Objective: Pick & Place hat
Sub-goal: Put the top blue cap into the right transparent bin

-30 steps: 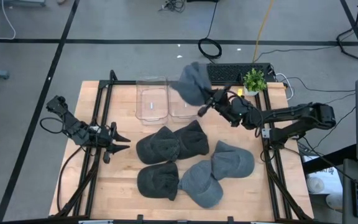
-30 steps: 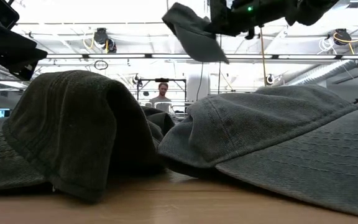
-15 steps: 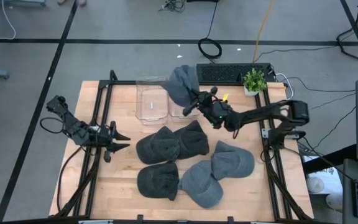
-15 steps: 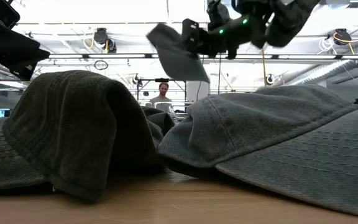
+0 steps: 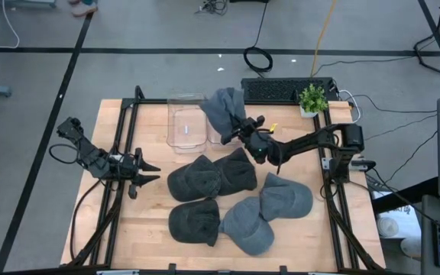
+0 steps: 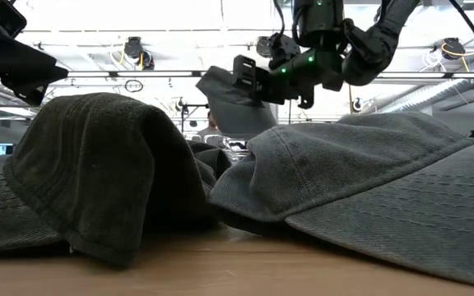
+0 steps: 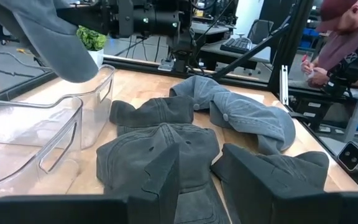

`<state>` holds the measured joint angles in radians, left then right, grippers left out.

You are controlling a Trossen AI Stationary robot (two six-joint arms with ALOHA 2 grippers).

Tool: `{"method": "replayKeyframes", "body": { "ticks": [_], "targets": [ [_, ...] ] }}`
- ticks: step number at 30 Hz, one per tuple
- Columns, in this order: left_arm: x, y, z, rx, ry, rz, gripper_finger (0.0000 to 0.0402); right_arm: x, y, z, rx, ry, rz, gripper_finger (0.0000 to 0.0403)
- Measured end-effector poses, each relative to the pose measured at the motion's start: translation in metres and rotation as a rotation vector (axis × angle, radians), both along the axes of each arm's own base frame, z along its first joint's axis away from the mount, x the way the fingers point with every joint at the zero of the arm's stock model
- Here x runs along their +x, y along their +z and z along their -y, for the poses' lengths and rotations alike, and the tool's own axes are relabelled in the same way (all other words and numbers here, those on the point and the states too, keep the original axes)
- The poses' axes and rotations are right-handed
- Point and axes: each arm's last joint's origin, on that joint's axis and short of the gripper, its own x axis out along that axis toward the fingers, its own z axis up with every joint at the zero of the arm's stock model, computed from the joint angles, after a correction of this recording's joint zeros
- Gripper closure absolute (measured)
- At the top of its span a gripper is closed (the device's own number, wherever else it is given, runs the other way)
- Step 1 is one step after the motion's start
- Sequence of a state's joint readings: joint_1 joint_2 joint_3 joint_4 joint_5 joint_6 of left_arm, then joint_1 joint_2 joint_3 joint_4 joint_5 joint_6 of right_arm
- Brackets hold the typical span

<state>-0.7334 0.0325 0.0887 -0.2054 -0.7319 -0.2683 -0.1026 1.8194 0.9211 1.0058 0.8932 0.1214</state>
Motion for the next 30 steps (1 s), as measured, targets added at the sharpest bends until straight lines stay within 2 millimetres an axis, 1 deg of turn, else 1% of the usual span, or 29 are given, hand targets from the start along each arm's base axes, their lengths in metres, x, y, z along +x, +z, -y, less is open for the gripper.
{"method": "replayKeyframes", "body": {
  "ticks": [6, 11, 14, 16, 19, 22, 24, 30],
  "targets": [
    [0.000, 0.000, 0.000, -0.026, 0.003, 0.000, 0.0270, 0.001, -0.006, -0.002, 0.071, 0.012, 0.035, 0.0403],
    [0.000, 0.000, 0.000, -0.030, 0.003, 0.001, 0.0270, 0.003, -0.018, -0.002, 0.093, 0.017, 0.014, 0.0403],
    [0.000, 0.000, 0.000, -0.029, 0.003, 0.001, 0.0270, 0.006, -0.025, -0.003, 0.116, 0.054, 0.021, 0.0403],
    [0.000, 0.000, 0.000, -0.030, 0.003, 0.001, 0.0270, 0.006, -0.029, -0.002, 0.108, 0.059, -0.006, 0.0403],
    [0.000, 0.000, 0.000, -0.043, 0.004, 0.001, 0.0270, 0.006, -0.025, -0.002, 0.054, 0.058, -0.048, 0.0398],
    [0.000, 0.000, 0.000, -0.053, 0.005, 0.001, 0.0270, 0.005, -0.019, -0.002, -0.009, 0.059, -0.109, 0.0380],
    [0.000, 0.000, 0.000, -0.055, 0.005, 0.001, 0.0270, 0.004, -0.014, -0.002, -0.032, 0.060, -0.118, 0.0364],
    [0.000, 0.000, 0.000, -0.056, 0.005, 0.001, 0.0270, 0.004, -0.014, -0.002, -0.040, 0.061, -0.129, 0.0304]
  ]
}}
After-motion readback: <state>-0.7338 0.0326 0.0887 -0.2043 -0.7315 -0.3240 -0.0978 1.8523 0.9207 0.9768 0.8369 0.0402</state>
